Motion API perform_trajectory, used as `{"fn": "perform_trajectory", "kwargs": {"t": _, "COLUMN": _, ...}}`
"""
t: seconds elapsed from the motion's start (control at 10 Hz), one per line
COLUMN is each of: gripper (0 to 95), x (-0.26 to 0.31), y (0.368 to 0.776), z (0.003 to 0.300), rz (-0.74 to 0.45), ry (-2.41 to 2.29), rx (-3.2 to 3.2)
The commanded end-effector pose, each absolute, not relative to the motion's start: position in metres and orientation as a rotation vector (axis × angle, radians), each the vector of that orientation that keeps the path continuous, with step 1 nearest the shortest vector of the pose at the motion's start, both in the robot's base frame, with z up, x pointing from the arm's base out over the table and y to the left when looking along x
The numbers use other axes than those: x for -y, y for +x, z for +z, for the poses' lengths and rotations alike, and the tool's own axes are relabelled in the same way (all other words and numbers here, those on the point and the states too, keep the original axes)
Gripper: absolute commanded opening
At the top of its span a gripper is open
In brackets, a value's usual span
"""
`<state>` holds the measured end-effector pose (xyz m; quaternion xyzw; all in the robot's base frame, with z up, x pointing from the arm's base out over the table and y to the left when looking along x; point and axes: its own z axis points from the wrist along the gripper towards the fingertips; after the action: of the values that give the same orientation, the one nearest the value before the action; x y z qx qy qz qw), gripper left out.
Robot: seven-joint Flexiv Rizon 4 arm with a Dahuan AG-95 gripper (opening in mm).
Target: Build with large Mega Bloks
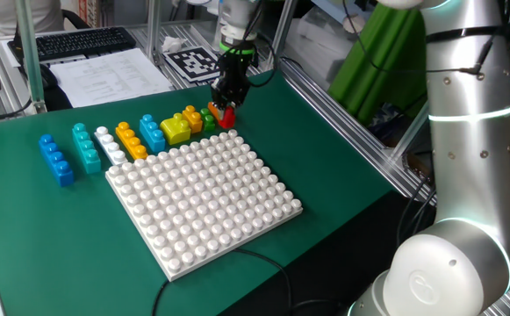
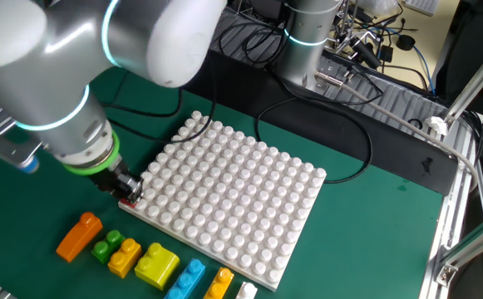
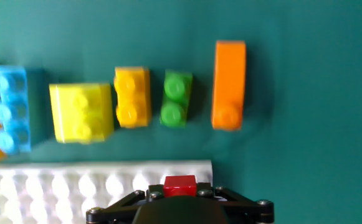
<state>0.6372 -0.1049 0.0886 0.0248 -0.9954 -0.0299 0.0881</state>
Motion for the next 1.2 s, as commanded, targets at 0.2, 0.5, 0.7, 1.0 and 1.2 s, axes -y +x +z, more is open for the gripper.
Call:
{"fn": "perform_trajectory", "kwargs": {"t": 0.2, "gripper": 0.0, "x": 0.110, "y": 0.617, "z": 0.096, "rz": -0.086, "ry": 0.069, "rx": 2.961}}
{"fn": "perform_trajectory", "kwargs": {"t": 0.5, "gripper": 0.0, "x": 0.114, "y": 0.608, "z": 0.086, "rz": -0.070, "ry": 0.104, "rx": 2.973}}
{"fn": "perform_trajectory", "kwargs": {"t": 0.7, "gripper": 0.0, "x": 0.112, "y": 0.607, "z": 0.083, "rz": -0.038, "ry": 0.142, "rx": 2.969}}
{"fn": "perform_trajectory", "kwargs": {"t": 1.0, "gripper": 0.0, "x": 0.106, "y": 0.600, "z": 0.077, "rz": -0.024, "ry": 0.143, "rx": 2.957}}
{"fn": "perform_trajectory", "kwargs": {"t": 1.2, "gripper": 0.0, "x": 0.107, "y": 0.601, "z": 0.078, "rz": -0.034, "ry": 0.130, "rx": 2.967}}
